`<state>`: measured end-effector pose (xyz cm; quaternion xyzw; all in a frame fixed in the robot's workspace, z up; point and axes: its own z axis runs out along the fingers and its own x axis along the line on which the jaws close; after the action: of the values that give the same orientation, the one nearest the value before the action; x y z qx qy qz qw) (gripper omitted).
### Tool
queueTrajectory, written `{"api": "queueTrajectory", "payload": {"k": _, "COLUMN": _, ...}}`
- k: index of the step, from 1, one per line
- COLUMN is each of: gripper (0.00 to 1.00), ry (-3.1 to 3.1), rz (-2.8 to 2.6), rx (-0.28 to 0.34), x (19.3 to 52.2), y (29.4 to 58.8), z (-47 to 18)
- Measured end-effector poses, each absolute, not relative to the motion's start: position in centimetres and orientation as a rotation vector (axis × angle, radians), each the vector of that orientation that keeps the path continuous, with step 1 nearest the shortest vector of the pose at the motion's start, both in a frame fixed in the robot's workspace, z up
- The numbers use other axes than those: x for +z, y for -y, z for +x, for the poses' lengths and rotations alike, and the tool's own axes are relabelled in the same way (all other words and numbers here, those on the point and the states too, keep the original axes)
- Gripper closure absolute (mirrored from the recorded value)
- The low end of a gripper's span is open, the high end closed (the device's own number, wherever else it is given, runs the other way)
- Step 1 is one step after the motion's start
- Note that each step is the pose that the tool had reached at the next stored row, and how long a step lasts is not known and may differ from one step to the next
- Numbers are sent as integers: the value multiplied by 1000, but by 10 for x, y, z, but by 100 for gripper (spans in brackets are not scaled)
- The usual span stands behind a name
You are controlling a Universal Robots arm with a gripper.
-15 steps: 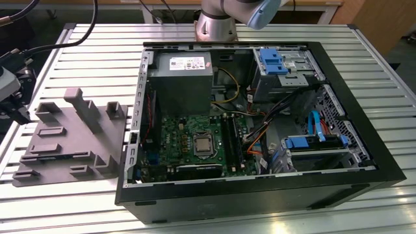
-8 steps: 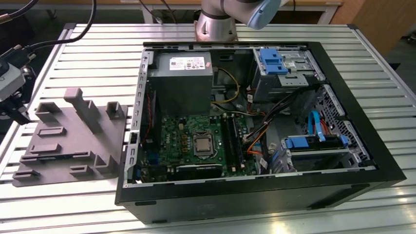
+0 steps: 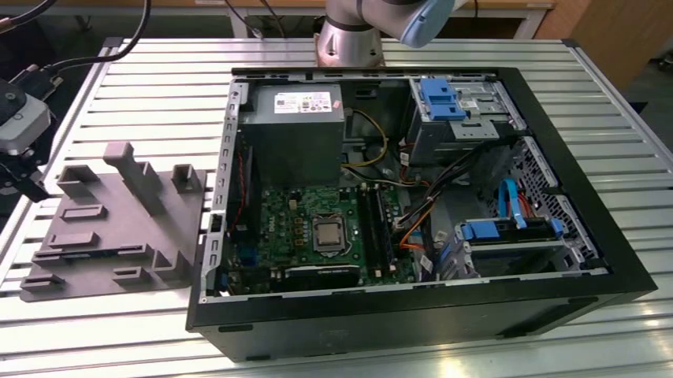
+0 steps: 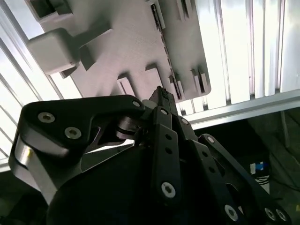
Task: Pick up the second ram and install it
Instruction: 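Pick up the second ram and move it above second insertion slot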
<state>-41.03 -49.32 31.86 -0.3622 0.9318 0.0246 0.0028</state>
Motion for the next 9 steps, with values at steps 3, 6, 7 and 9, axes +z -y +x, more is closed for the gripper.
{"api": "queueTrajectory", "payload": {"k": 3, "gripper": 89, "ry": -2892, "rz": -1214, "rx": 78, "x": 318, "y": 493, "z": -410}}
{"api": "queueTrajectory", "payload": {"k": 6, "gripper": 89, "ry": -2859, "rz": -1293, "rx": 78, "x": 318, "y": 493, "z": -410}}
{"api": "queueTrajectory", "payload": {"k": 7, "gripper": 89, "ry": -2848, "rz": -1318, "rx": 78, "x": 318, "y": 493, "z": -410}}
{"api": "queueTrajectory", "payload": {"k": 9, "gripper": 89, "ry": -2825, "rz": -1367, "rx": 78, "x": 318, "y": 493, "z": -410}}
